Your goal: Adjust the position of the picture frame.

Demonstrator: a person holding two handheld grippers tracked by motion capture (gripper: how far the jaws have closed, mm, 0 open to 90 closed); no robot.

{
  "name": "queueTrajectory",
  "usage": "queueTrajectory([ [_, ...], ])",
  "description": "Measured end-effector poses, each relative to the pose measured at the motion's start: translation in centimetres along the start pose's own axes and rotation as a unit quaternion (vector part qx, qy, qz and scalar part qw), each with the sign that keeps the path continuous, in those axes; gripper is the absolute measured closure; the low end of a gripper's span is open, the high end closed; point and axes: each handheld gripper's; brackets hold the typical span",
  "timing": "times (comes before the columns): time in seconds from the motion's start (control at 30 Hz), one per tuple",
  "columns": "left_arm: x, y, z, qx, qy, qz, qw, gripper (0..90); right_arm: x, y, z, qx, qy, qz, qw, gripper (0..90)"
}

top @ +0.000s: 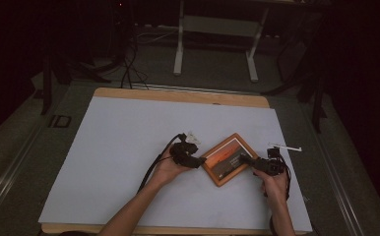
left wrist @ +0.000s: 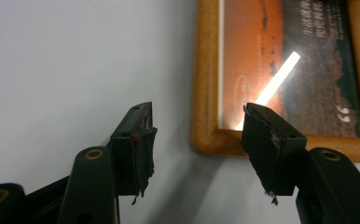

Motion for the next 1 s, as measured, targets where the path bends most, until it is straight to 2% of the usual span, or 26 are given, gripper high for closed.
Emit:
queueTrajectory([
  [0.17,-0.4,0.4,0.4,0.005,-0.017,0.011,0.9998,44.8,-0.2,0.0,-0.2,-0.007,0.010,0.002,0.9999,38.1],
  [0.23,-0.5,0.5,0.5,0.003,-0.025,0.009,0.9996,45.9,-0.2,0.1,-0.2,-0.010,0.012,0.003,0.9999,38.6],
  [0.33,-0.9,0.5,0.8,0.004,-0.039,0.015,0.9991,46.1,0.3,0.2,-0.4,-0.020,0.008,-0.012,0.9997,40.4],
  [0.47,-1.0,0.6,0.7,0.008,-0.035,0.019,0.9992,46.2,0.8,0.4,-0.8,-0.029,0.007,-0.028,0.9992,42.3],
  [0.63,-0.7,0.7,0.7,0.012,-0.045,0.024,0.9986,45.4,1.3,0.7,-1.2,-0.044,0.010,-0.041,0.9982,46.6],
  [0.77,-0.1,1.0,1.0,0.011,-0.062,0.024,0.9977,45.5,1.9,1.0,-1.7,-0.055,0.017,-0.054,0.9969,50.8],
  [0.87,0.4,1.7,1.2,-0.004,-0.080,0.018,0.9966,45.5,2.3,1.3,-2.0,-0.062,0.023,-0.066,0.9956,53.4],
  [0.93,0.6,1.9,1.2,-0.005,-0.085,0.017,0.9962,45.5,2.6,1.4,-2.2,-0.065,0.026,-0.075,0.9947,54.8],
  [1.0,1.0,2.3,1.0,-0.016,-0.099,0.013,0.9949,45.4,2.9,1.5,-2.4,-0.068,0.031,-0.087,0.9934,56.5],
])
Point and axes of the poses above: each handheld gripper's, and its own axes: z roughly forward along the jaws, y roughly out of its top, x roughly to its left, and after that the axes turned 5 degrees about x, right-handed
